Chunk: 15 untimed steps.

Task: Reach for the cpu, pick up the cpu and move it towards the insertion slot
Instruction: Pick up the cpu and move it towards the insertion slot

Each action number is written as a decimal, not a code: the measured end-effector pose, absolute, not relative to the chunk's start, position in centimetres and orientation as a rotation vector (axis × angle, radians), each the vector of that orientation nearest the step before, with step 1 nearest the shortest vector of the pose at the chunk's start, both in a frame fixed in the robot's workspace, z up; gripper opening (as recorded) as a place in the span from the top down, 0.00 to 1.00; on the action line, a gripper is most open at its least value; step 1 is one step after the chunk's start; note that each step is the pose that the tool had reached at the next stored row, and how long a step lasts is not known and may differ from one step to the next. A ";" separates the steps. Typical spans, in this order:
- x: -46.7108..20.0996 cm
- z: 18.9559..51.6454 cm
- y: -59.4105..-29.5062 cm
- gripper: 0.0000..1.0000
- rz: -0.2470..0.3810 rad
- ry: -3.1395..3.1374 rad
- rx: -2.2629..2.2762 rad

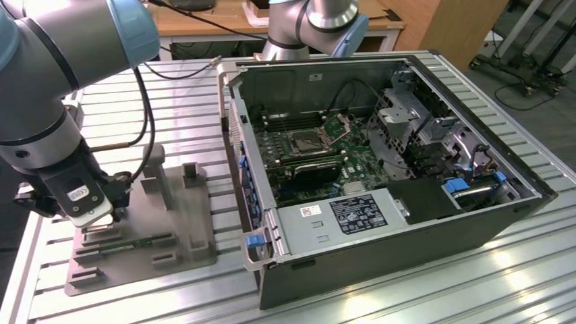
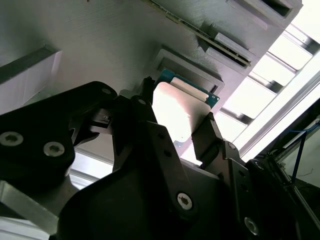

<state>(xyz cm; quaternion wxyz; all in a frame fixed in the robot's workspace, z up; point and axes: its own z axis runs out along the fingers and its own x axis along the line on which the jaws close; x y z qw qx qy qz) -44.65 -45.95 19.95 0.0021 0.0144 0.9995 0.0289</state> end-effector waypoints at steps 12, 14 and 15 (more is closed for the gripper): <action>-44.7 20.3 -46.0 0.45 0.091 3.136 0.045; -44.6 20.4 -46.0 0.45 0.091 3.136 0.045; -44.7 20.4 -46.0 0.45 0.091 3.136 0.045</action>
